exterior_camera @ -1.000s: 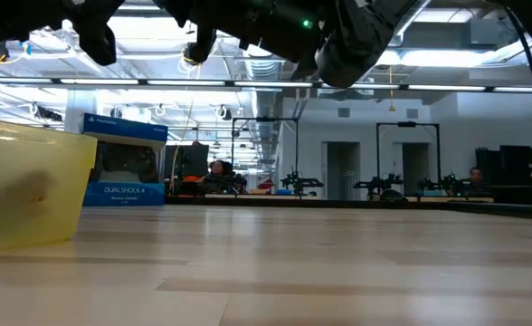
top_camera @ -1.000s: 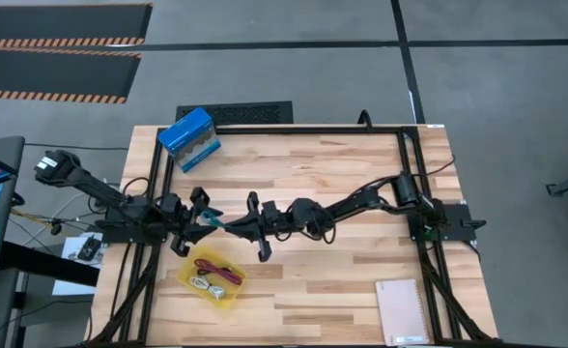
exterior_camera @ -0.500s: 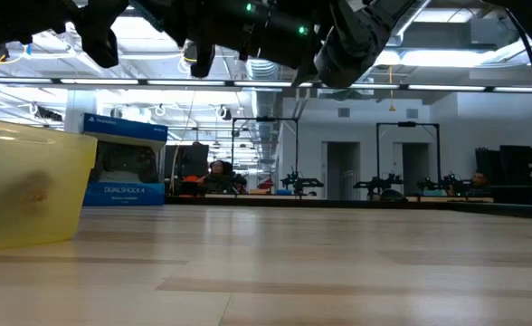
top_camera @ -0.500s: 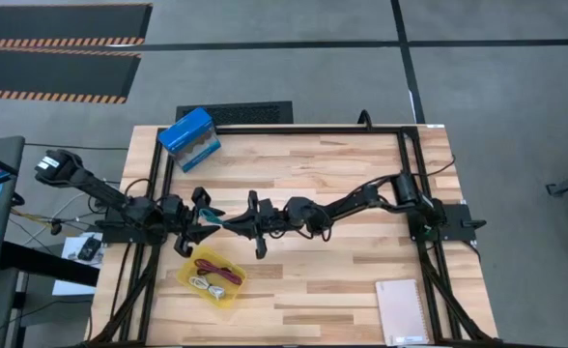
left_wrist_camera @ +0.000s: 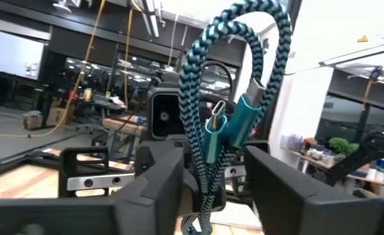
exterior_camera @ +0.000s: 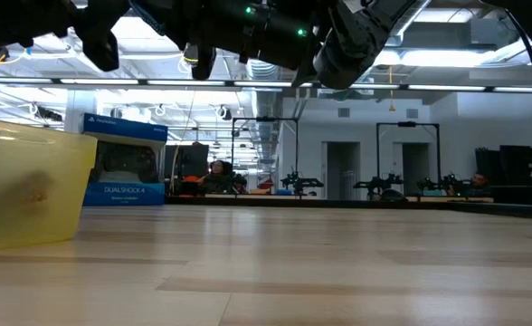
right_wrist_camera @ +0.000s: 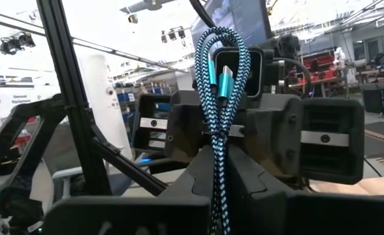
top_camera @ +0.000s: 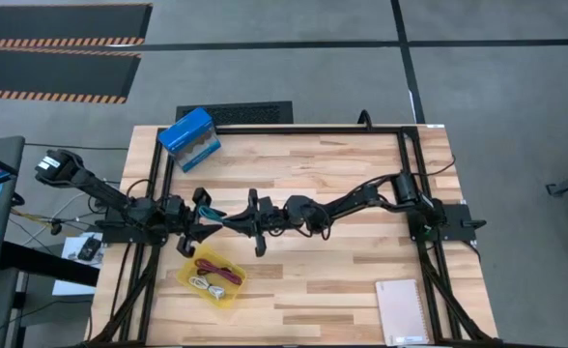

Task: Pick and place USB-C Cables
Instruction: Put the blue charger cable into the yellow bin

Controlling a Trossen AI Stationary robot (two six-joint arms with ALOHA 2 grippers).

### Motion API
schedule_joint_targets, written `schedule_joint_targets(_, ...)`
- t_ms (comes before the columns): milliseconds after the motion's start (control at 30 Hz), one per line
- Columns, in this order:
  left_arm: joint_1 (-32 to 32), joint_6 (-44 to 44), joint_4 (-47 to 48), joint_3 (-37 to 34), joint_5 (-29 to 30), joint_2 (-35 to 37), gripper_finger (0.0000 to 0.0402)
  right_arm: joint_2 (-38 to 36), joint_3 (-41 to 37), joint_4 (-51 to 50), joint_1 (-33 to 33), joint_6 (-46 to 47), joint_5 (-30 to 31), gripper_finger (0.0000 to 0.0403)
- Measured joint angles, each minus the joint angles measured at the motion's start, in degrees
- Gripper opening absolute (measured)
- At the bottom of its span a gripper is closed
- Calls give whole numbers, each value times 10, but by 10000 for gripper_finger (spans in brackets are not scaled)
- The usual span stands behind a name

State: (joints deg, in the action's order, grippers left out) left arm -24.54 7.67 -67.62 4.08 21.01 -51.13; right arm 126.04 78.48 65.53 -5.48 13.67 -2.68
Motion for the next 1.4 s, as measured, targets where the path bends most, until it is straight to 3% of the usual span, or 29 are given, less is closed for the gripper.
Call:
schedule_joint_targets(267,0,-15,3,0,11,0,13,0,0,-6,0,0,0,35)
schedule_joint_targets(700,0,6,15,0,41,0,4,0,0,-23,6,29,-4,82)
schedule_joint_targets(867,-1,16,14,0,33,0,2,-11,0,-42,11,30,-62,123)
schedule_joint_targets(1067,0,33,28,0,38,1,1,-79,0,-227,37,29,-143,167)
schedule_joint_targets(1267,-4,33,40,10,38,2,0,-195,0,-433,49,-57,-141,185)
schedule_joint_targets(1400,-4,33,139,56,37,2,0,-288,0,-577,50,-114,-109,184)
